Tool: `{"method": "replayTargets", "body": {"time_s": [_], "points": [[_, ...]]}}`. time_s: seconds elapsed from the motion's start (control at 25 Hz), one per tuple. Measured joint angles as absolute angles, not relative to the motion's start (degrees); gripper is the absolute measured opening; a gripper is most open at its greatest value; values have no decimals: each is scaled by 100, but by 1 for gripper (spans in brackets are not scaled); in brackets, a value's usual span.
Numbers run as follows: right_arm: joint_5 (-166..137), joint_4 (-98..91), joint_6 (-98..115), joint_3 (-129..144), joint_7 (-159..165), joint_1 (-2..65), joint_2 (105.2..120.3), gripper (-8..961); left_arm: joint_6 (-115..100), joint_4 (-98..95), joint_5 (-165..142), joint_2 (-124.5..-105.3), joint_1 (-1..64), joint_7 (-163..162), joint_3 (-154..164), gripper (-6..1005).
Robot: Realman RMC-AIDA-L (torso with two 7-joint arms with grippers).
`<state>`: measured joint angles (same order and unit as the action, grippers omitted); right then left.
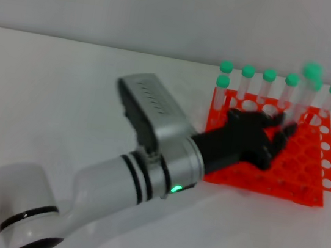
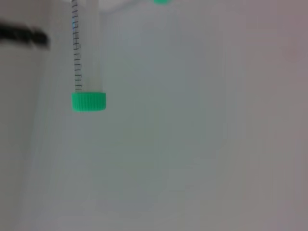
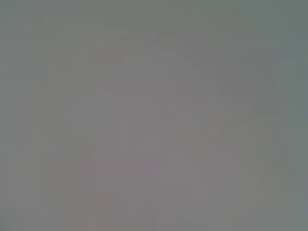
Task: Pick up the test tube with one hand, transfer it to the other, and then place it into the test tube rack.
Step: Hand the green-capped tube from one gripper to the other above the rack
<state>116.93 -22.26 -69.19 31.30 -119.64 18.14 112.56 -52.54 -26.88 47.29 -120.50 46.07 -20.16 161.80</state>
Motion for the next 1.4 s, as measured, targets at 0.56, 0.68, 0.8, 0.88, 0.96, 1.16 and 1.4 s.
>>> {"method": "replayTargets", "body": {"time_s": [0.56,0.68,0.8,0.88,0.96,1.16,1.4], "points": [[8928,-3234,-9593,3581,-9961,2385,10225,858,-4790,-2689,3727,-12007,4806,-1986,16132,184],[8775,-3231,-9634,3628,-9951,2492,10402,858,-4790,-2675,3591,-12006,4818,-1977,16023,184],[8738,-3241,-9716,3724,-9949,2556,10543,858,-4789,-2667,3438,-12006,4816,-1975,15896,184],[8738,-3224,-9754,3763,-9949,2582,10631,857,-4792,-2667,3367,-12005,4810,-1972,15852,184],[8750,-3207,-9772,3775,-9961,2595,10746,857,-4798,-2668,3336,-12005,4809,-1967,15846,184],[8780,-3223,-9769,3720,-10051,2605,11030,857,-4807,-2676,3267,-12005,4806,-1946,15842,184],[8786,-3195,-9737,3717,-10092,2653,11139,856,-4828,-2710,3194,-12005,4793,-1944,15838,184]]}}
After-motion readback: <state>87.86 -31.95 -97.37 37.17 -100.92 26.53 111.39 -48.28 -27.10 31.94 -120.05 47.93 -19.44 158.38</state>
